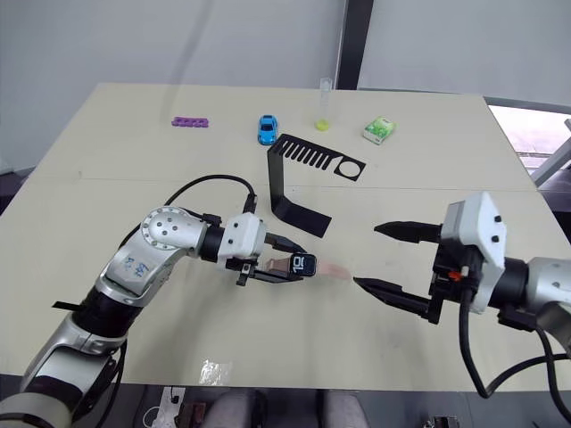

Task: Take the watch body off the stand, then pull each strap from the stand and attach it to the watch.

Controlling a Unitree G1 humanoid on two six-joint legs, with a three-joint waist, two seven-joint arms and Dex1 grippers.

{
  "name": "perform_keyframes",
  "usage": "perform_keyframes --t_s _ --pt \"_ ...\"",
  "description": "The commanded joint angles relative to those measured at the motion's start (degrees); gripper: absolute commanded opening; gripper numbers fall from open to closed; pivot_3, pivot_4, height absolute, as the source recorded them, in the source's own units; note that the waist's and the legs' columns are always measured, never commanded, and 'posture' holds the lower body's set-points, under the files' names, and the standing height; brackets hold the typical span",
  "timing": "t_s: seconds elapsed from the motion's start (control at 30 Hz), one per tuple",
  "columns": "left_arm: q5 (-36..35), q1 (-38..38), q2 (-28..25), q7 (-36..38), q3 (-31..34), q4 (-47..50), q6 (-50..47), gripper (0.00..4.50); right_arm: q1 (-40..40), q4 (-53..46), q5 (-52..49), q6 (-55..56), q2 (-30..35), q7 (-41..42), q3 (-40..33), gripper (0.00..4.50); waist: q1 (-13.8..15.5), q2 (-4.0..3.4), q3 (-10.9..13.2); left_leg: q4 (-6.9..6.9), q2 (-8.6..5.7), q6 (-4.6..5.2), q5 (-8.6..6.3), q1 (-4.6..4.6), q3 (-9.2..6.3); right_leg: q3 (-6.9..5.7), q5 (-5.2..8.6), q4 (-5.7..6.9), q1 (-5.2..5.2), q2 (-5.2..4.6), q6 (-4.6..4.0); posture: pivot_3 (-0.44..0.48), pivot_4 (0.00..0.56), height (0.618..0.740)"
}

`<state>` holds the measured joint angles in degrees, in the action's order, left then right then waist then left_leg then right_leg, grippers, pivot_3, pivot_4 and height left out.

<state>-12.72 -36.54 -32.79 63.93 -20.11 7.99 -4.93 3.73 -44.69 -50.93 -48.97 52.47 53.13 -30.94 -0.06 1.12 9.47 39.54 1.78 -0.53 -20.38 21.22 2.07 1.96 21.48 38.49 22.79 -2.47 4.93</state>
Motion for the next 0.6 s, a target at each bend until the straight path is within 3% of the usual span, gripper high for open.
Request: perform_keyframes --t_s 0.03,0.2,0.4,0.47,0.6 --pt "3.2 1.9 -0.4 -1.1 2.8 -1.3 9.7 1.59 -1.5 -2.1 2.3 4.2 1.2 0.3 1.3 4.48 -0.1 0.0 0.0 0.0 0.0 0.0 0.0 -0.01 0.0 0.0 0.0 -0.01 0.0 0.0 0.0 0.0 0.15 0.74" --pt "6.2 3.6 -0.5 -2.3 4.1 -3.7 19.1 1.59 -3.0 -1.5 5.1 8.3 2.2 0.9 3.6 4.48 -0.1 0.0 0.0 0.01 0.01 0.01 0.0 -0.04 0.01 0.01 0.0 -0.09 0.0 0.01 0.0 0.0 0.15 0.74" --pt "5.5 4.8 -0.8 -2.3 4.9 -2.5 18.2 1.59 -4.4 -0.7 6.5 11.1 2.6 1.4 4.5 4.48 0.0 0.0 0.0 0.01 0.01 0.05 -0.02 -0.02 0.0 -0.01 0.0 0.06 -0.02 -0.01 0.01 0.0 0.15 0.74" --pt "3.5 5.6 -1.5 -1.4 4.9 -0.7 12.3 1.59 -4.5 -0.5 6.1 11.2 2.8 1.2 4.5 4.48 -0.1 0.0 0.0 0.01 0.01 0.05 -0.02 -0.02 0.0 -0.01 0.0 0.07 -0.02 -0.01 0.01 0.0 0.15 0.74" --pt "-5.5 7.1 -3.9 1.5 4.2 4.9 -11.0 1.59 -6.1 -0.1 6.1 11.3 3.1 1.5 4.9 4.48 -0.2 0.0 0.0 0.0 0.07 0.04 -0.02 -0.04 -0.01 -0.01 0.0 0.09 -0.03 0.02 0.0 0.0 0.15 0.74"
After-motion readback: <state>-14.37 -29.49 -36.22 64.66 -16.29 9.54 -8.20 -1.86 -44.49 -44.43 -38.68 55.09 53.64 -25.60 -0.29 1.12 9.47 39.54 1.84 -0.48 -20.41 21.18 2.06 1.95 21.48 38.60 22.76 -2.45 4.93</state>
